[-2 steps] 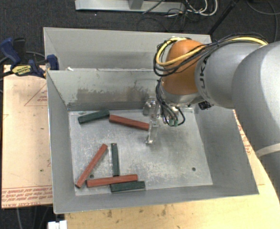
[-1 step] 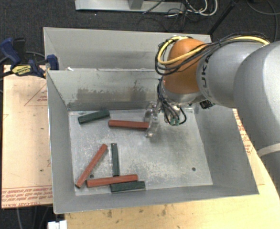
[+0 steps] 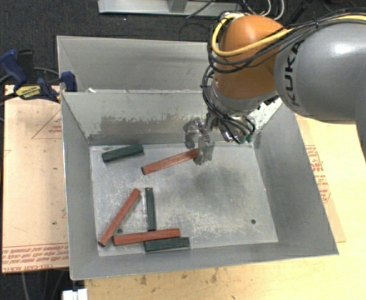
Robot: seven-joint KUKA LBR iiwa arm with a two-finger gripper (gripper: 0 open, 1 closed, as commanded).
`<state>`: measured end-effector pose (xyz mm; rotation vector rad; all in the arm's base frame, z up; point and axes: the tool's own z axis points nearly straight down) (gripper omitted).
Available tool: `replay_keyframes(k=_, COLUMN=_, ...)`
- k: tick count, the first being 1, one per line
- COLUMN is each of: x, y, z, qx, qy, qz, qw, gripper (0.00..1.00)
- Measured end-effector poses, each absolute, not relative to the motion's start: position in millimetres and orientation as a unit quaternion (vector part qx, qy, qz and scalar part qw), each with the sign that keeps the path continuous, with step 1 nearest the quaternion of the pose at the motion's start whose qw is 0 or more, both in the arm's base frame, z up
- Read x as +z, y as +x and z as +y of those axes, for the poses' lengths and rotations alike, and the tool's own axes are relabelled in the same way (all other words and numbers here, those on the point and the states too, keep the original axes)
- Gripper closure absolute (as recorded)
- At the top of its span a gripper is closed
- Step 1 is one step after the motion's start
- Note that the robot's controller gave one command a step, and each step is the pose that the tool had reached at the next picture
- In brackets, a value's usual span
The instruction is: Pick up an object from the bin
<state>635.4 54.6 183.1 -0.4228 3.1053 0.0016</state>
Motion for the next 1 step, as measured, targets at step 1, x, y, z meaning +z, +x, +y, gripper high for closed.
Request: replay_keyframes(k=1, x=262.1, y=635.9, z=58.9, qx=0.0, qy=-0.149, qz=0.989, qw=0.007, gripper=1.0)
